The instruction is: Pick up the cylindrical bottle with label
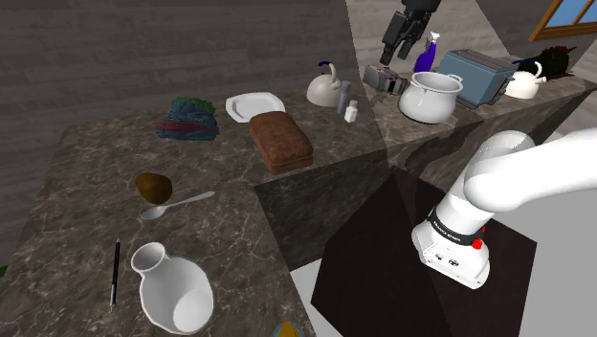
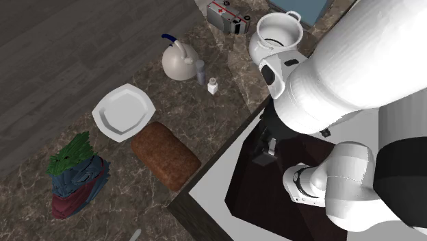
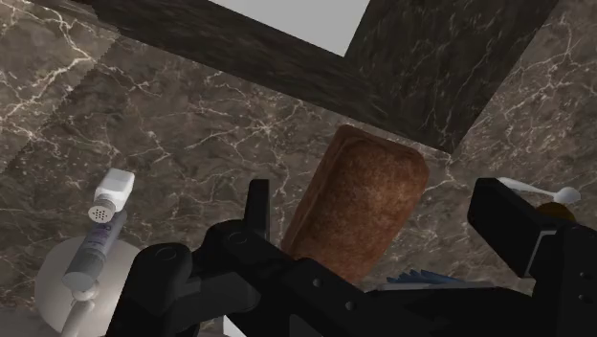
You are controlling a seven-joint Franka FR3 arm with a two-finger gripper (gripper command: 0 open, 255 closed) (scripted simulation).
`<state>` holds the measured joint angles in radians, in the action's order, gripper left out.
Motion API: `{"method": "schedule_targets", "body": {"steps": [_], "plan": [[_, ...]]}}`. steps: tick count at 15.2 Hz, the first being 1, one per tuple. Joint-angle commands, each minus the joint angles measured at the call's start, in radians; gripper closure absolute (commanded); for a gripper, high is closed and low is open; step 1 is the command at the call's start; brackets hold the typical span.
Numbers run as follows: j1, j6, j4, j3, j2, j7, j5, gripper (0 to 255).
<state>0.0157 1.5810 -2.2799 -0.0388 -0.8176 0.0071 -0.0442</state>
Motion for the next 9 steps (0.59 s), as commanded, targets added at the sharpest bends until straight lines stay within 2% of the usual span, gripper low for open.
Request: {"method": "schedule_targets", "body": {"steps": [1,9], "plan": [[0.0,0.0,0.0,0.0,0.0,0.0,0.0,0],[-0.031,0.149,0.052,-0.086,0.243,-0.074,0.049,0]]}}
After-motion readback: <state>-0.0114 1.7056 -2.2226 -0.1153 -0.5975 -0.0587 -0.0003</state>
